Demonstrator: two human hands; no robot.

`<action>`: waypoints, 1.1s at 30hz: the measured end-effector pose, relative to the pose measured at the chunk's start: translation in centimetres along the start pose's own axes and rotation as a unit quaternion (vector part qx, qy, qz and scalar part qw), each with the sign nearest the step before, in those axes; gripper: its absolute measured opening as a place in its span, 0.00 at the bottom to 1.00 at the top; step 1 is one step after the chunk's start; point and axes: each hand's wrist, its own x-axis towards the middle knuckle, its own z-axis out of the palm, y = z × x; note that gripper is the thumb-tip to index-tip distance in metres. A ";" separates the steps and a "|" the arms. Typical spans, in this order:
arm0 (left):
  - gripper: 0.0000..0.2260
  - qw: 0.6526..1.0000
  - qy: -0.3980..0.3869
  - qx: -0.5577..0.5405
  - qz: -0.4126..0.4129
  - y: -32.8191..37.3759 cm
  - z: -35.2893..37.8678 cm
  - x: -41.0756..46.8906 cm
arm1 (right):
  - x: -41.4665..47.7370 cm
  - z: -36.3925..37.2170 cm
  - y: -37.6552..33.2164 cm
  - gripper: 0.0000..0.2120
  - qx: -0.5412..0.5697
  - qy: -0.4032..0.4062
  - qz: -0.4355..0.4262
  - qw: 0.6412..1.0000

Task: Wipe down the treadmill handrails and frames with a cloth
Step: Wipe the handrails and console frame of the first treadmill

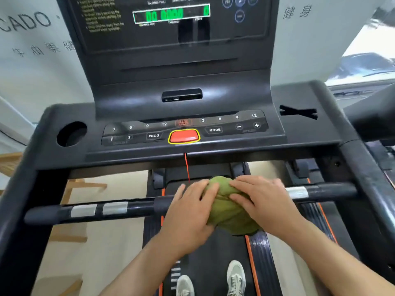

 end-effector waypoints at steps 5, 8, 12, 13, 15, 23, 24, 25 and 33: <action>0.40 0.997 -0.040 -0.022 -0.060 5.6 -0.2 4.3 | -2.5 -1.4 6.2 0.14 -0.059 0.070 0.139 0.986; 0.33 0.997 -0.006 0.045 -0.062 5.1 0.6 4.0 | -2.6 -2.2 6.3 0.17 -0.064 0.030 0.193 0.979; 0.17 0.986 0.075 -0.147 -0.004 6.1 0.7 3.7 | -1.3 -3.2 5.1 0.14 0.141 -0.047 0.184 0.972; 0.15 0.959 0.111 -0.259 -0.033 6.9 -0.1 3.8 | -1.0 -4.3 4.6 0.16 0.258 -0.054 0.214 0.941; 0.15 0.851 0.178 -0.473 -0.141 7.9 -2.8 4.1 | -0.6 -6.6 3.0 0.17 0.552 -0.039 0.287 0.782; 0.14 0.818 0.122 -0.549 -0.124 3.2 -15.1 2.2 | -0.5 -9.7 -7.6 0.17 0.839 -0.099 0.180 0.504; 0.14 0.804 0.136 -0.567 -0.112 2.8 -16.6 1.5 | -0.2 -9.9 -8.3 0.16 0.848 -0.095 0.144 0.500; 0.15 0.775 0.154 -0.603 -0.110 2.2 -17.9 0.6 | 0.2 -10.1 -9.2 0.16 0.860 -0.106 0.106 0.488; 0.12 0.695 0.151 -0.699 -0.071 -4.8 -17.7 -6.3 | 2.4 -3.9 -17.3 0.14 0.743 -0.111 0.189 0.633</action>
